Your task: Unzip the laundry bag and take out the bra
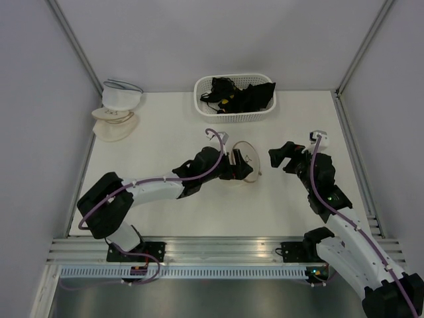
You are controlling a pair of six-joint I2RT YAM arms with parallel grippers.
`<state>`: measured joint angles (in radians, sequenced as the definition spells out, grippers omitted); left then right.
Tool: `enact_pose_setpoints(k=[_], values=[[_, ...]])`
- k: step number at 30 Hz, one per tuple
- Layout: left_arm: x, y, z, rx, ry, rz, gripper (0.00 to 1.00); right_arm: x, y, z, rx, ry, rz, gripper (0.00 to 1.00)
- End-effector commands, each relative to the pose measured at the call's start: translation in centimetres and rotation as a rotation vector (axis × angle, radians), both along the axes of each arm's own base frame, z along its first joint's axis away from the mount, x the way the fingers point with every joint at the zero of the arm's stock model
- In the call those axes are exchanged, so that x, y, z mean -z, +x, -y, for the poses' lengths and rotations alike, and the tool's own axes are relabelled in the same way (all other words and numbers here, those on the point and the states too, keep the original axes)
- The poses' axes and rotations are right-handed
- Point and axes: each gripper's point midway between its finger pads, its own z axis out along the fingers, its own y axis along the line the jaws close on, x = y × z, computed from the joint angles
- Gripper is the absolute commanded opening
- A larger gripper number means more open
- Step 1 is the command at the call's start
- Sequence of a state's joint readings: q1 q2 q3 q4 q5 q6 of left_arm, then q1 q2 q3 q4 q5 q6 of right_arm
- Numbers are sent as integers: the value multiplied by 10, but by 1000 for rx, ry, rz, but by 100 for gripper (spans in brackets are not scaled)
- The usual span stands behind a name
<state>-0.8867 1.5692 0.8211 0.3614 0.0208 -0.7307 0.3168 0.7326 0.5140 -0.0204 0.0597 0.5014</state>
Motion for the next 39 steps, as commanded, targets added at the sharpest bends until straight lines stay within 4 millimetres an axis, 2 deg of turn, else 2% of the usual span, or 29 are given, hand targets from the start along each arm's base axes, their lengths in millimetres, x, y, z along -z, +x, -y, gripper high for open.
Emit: enact_pose_setpoints(k=[1, 10, 12, 13, 16, 17, 19, 20, 22, 23, 24, 28, 29, 31, 32, 34, 35, 37, 39], values=[[-21, 12, 8, -122, 5, 2, 98, -10, 4, 11, 58, -27, 0, 98], [27, 19, 7, -187, 160, -83, 93, -4, 7, 8, 62, -16, -36, 98], [34, 22, 7, -196, 182, -87, 88, -3, 7, 8, 63, -13, -40, 98], [44, 23, 7, -199, 203, -96, 85, -3, 7, 7, 61, -8, -41, 98], [51, 26, 8, -203, 217, -89, 68, -3, 4, 5, 46, 5, -37, 96], [51, 27, 7, -205, 219, -82, 57, -4, 4, 4, 40, 7, -31, 95], [50, 29, 8, -204, 214, -68, 45, -3, 3, 3, 30, 6, -30, 91], [49, 30, 7, -203, 218, -57, 31, -3, 3, 2, 24, 5, -30, 90], [44, 31, 6, -201, 215, -40, 19, -3, 2, 0, 10, 2, -26, 86], [43, 31, 5, -194, 217, -30, 8, -2, 1, -2, 1, 2, -28, 86], [41, 32, 4, -190, 214, -24, 3, -1, 2, -2, -1, 2, -29, 86], [24, 28, 5, -96, 172, 28, 2, 5, 2, -5, -23, -17, -48, 83], [15, 21, 7, -33, 157, 42, 2, 8, 2, -5, -27, -25, -57, 82], [10, 24, -2, 13, 141, 45, 2, 9, 1, -8, -44, -31, -65, 82], [4, 11, 3, 127, 102, 33, 2, 9, 2, -8, -50, -36, -66, 82], [-12, 2, -5, 274, 20, 19, 2, 11, 1, -10, -64, -39, -72, 83], [-16, -2, -9, 324, -2, 4, 2, 11, 2, -10, -64, -44, -69, 84], [-29, -10, -19, 435, -64, -7, 2, 10, -3, -23, -144, -28, -65, 84], [-34, -15, -24, 490, -81, -13, 2, 12, -5, -30, -191, -20, -64, 85]])
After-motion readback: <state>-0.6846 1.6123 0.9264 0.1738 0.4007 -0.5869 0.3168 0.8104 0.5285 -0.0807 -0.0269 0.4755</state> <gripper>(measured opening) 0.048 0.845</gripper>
